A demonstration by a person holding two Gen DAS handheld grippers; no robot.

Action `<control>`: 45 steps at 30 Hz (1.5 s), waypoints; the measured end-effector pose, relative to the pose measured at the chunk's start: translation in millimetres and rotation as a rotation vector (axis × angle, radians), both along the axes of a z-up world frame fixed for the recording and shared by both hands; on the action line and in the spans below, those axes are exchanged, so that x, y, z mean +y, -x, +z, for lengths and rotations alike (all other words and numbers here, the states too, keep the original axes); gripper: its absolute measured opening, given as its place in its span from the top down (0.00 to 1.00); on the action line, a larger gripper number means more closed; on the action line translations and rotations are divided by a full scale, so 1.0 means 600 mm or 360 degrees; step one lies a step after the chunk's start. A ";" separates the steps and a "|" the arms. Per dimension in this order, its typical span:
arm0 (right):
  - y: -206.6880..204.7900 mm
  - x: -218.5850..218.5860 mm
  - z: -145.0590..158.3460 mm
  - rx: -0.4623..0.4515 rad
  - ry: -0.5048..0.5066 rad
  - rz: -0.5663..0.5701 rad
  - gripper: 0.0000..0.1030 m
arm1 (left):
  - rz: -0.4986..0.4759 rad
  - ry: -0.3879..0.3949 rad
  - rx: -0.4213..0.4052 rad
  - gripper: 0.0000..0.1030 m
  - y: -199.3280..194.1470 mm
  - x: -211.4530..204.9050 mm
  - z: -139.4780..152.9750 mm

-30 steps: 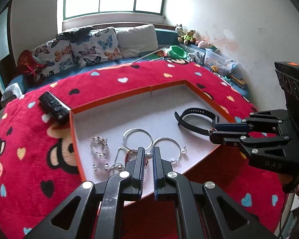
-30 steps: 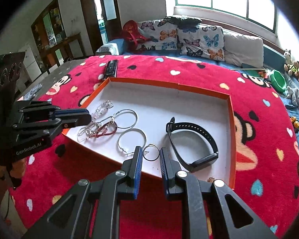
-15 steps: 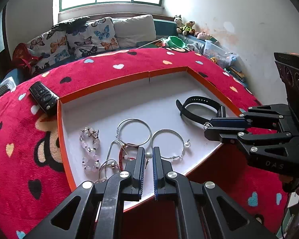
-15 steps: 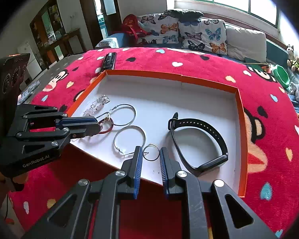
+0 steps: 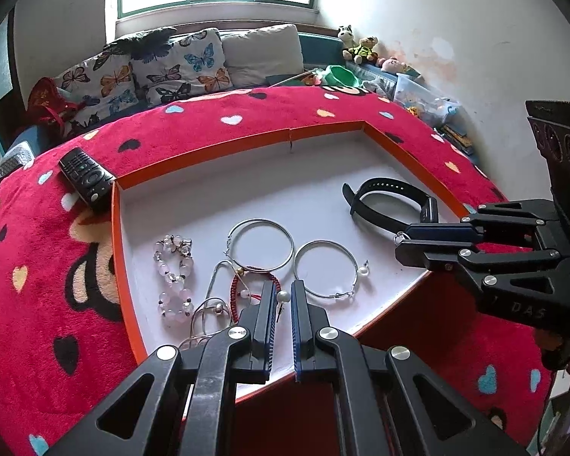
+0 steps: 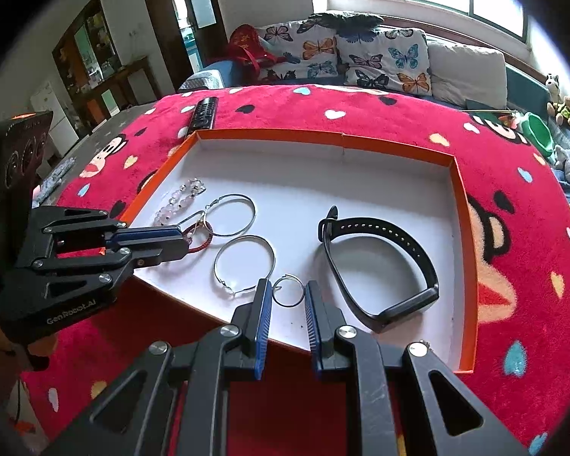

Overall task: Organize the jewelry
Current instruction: 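Carry the silver ring and pearl stud over the box with both tools, then open both tools to drop the ring and stud into the box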

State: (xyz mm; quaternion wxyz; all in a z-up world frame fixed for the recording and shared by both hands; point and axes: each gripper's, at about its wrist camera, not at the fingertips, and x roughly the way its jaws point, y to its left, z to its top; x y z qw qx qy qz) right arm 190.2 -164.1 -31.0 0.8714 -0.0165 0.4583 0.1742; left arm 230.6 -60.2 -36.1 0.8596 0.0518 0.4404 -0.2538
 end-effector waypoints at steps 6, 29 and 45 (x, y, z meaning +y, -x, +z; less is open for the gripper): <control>0.001 0.002 0.000 -0.0006 0.0009 -0.0007 0.80 | 0.0002 -0.0005 -0.0006 0.93 0.003 -0.001 0.003; -0.010 0.006 -0.014 0.0040 -0.0010 -0.0014 0.80 | 0.0012 -0.0034 0.0055 0.92 -0.010 0.001 -0.010; -0.009 -0.004 -0.012 0.0062 -0.0051 -0.0041 0.66 | 0.0042 -0.0059 0.0008 0.52 -0.001 0.000 -0.005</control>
